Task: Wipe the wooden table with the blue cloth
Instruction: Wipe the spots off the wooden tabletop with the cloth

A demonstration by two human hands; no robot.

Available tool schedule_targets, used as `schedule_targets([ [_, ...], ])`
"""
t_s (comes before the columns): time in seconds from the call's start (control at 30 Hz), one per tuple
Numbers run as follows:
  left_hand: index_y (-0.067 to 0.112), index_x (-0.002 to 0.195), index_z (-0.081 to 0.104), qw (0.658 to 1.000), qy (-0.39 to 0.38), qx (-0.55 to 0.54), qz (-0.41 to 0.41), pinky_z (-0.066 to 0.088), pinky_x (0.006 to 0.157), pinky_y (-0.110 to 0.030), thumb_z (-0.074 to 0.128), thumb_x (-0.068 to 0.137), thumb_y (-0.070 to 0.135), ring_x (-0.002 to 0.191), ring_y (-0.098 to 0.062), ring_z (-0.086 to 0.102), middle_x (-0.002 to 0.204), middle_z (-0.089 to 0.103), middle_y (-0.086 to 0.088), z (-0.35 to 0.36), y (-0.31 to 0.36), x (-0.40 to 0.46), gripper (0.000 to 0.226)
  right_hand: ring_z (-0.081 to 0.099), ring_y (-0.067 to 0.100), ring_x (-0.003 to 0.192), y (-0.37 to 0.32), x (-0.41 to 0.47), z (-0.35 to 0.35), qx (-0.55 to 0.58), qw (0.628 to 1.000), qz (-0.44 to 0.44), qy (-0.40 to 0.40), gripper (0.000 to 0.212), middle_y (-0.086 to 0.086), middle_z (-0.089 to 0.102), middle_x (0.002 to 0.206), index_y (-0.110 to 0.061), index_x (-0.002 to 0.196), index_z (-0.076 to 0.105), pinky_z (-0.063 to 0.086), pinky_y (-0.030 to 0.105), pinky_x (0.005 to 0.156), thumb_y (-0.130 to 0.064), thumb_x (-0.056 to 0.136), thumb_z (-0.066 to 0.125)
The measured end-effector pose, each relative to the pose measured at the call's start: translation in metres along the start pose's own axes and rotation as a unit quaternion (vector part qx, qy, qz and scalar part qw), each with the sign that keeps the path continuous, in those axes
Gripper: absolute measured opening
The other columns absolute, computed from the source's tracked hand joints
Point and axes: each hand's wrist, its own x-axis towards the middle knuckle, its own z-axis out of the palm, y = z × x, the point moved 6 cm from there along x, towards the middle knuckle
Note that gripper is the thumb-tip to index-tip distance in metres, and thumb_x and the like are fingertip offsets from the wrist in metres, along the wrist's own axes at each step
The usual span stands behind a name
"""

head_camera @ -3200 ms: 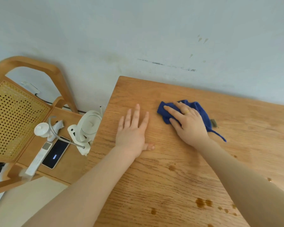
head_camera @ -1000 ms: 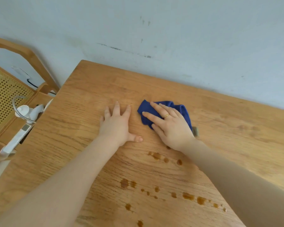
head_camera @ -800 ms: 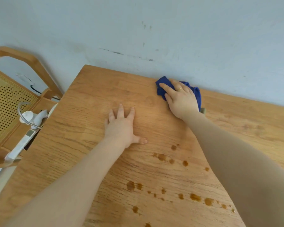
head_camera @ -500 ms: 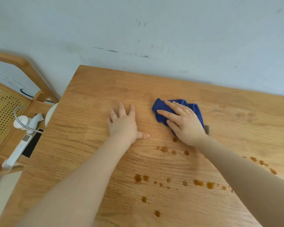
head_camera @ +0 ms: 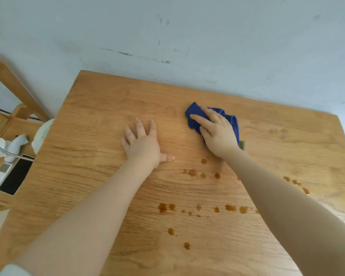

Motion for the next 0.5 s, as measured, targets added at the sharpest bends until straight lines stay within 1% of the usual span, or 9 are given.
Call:
schedule_targets([
  [0.07,0.028,0.148,-0.013,1.0,0.001,-0.004,-0.003,-0.002,0.115,-0.052,0.065,0.068,0.066,0.141,-0.039,-0.018,0.154,-0.025,-0.009,-0.001,0.001,-0.001,0.118,0.038,0.036,0.13,-0.016,-0.031,0.004,0.016,0.998,-0.044,-0.033,0.04,0.009,0.042,0.143,-0.026,0.127,0.055,0.028,0.047,0.105,-0.023,0.092,0.036],
  [0.13,0.028,0.149,-0.013,1.0,0.004,-0.004,0.0,-0.001,0.116,-0.052,0.065,0.068,0.066,0.141,-0.039,-0.018,0.154,-0.025,-0.009,-0.001,0.0,0.0,0.118,0.039,0.035,0.129,-0.02,-0.038,0.006,0.016,0.994,-0.085,-0.067,0.042,0.01,0.043,0.142,-0.025,0.127,0.055,0.029,0.046,0.105,-0.025,0.091,0.033],
  [0.17,0.028,0.149,-0.013,1.0,0.006,-0.003,0.003,-0.001,0.116,-0.052,0.064,0.069,0.067,0.141,-0.039,-0.018,0.154,-0.025,-0.009,0.0,0.0,0.001,0.117,0.04,0.034,0.129,-0.017,-0.031,0.005,0.012,0.993,-0.097,-0.071,0.043,0.011,0.045,0.141,-0.024,0.126,0.056,0.03,0.047,0.104,-0.025,0.091,0.032],
  [0.23,0.028,0.148,-0.013,1.0,0.009,0.0,0.009,-0.002,0.116,-0.052,0.063,0.069,0.068,0.141,-0.039,-0.019,0.154,-0.025,-0.009,0.001,0.0,0.002,0.117,0.045,0.037,0.124,-0.006,-0.01,0.001,-0.009,0.994,-0.097,-0.041,0.043,0.015,0.048,0.137,-0.021,0.125,0.058,0.035,0.047,0.101,-0.024,0.091,0.032],
  [0.3,0.028,0.148,-0.015,1.0,0.012,0.005,0.014,-0.003,0.115,-0.052,0.062,0.069,0.069,0.14,-0.039,-0.02,0.154,-0.026,-0.009,0.003,-0.002,0.005,0.117,0.049,0.041,0.118,0.007,0.017,-0.003,-0.032,0.997,-0.062,0.017,0.045,0.018,0.05,0.135,-0.019,0.124,0.059,0.037,0.049,0.097,-0.025,0.09,0.03],
  [0.33,0.028,0.148,-0.015,1.0,0.014,0.006,0.018,-0.004,0.115,-0.052,0.061,0.068,0.069,0.14,-0.039,-0.02,0.153,-0.026,-0.01,0.005,-0.003,0.006,0.117,0.047,0.041,0.119,0.013,0.029,-0.004,-0.038,0.998,-0.028,0.034,0.044,0.018,0.048,0.137,-0.021,0.125,0.057,0.037,0.049,0.098,-0.026,0.09,0.03],
  [0.4,0.028,0.147,-0.015,1.0,0.018,0.007,0.023,-0.004,0.114,-0.051,0.061,0.068,0.069,0.14,-0.039,-0.019,0.154,-0.026,-0.01,0.006,-0.003,0.006,0.117,0.04,0.038,0.127,0.021,0.045,-0.002,-0.043,0.997,0.045,0.04,0.039,0.015,0.042,0.142,-0.024,0.129,0.053,0.032,0.048,0.102,-0.023,0.094,0.035],
  [0.43,0.028,0.148,-0.015,1.0,0.018,0.006,0.023,-0.004,0.114,-0.051,0.061,0.068,0.069,0.14,-0.039,-0.019,0.154,-0.026,-0.01,0.006,-0.003,0.006,0.117,0.037,0.037,0.129,0.022,0.047,-0.001,-0.04,0.996,0.065,0.04,0.039,0.014,0.04,0.144,-0.025,0.129,0.053,0.03,0.047,0.104,-0.02,0.095,0.037],
  [0.5,0.029,0.148,-0.014,1.0,0.013,0.001,0.018,-0.004,0.114,-0.051,0.062,0.068,0.069,0.14,-0.038,-0.02,0.153,-0.027,-0.009,0.006,-0.003,0.004,0.118,0.04,0.038,0.127,0.013,0.033,0.0,-0.019,0.997,0.062,0.039,0.041,0.014,0.042,0.142,-0.024,0.126,0.056,0.032,0.048,0.104,-0.023,0.091,0.034],
])
